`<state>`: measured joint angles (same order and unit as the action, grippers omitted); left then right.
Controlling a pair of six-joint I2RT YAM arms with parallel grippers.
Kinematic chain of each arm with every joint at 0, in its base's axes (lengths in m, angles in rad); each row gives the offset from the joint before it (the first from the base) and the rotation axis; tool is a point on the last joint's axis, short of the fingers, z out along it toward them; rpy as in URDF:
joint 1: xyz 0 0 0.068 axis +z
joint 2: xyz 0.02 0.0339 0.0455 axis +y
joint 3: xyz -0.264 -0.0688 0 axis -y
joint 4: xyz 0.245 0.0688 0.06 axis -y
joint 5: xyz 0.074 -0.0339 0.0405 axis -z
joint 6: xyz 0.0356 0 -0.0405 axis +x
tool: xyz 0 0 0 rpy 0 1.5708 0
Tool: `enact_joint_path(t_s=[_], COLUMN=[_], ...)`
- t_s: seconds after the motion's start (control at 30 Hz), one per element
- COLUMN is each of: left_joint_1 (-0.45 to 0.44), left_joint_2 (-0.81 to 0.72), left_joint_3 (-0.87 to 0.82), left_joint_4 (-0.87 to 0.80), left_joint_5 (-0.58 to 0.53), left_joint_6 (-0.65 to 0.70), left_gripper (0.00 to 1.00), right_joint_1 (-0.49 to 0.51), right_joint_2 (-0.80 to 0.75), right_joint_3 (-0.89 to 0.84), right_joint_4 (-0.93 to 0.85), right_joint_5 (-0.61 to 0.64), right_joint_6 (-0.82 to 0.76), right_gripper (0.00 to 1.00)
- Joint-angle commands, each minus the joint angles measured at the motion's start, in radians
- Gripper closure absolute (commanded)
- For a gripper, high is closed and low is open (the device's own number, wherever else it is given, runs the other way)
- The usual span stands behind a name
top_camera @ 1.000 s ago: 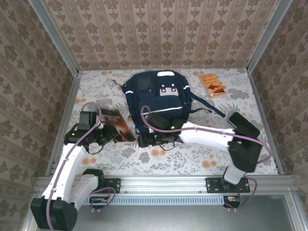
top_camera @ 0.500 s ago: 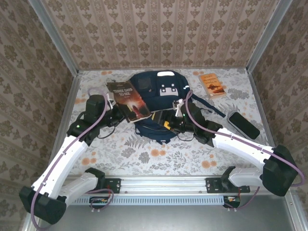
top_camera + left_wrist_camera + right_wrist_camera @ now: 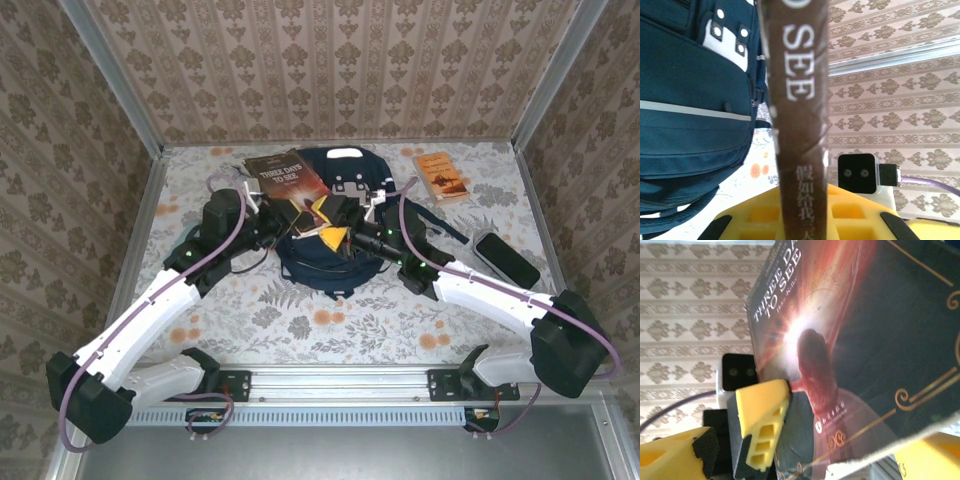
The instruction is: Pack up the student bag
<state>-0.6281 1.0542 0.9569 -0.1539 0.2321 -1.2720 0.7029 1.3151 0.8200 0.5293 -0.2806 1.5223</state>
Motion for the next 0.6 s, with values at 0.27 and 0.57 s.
enact_joint_path(t_s=[0.27,0.57], left_joint_1=[-0.016,-0.003], left_joint_2=[0.027,0.039], left_joint_3=[0.008,-0.005], left_joint_4=[0.214,0.230], left_joint_5=[0.005,0.033], left_joint_6=[-0.106,-0.101], left_gripper=[0.95,0.92], right_joint_1=[-0.013,-0.037], right_joint_2=[0.005,0.043], right_joint_3=[-0.018,-0.002], right_joint_4=[0.106,0.107], right_joint_5=[0.156,0.173], right_joint_6=[0.150,0.156], right_gripper=[0.24,0.60])
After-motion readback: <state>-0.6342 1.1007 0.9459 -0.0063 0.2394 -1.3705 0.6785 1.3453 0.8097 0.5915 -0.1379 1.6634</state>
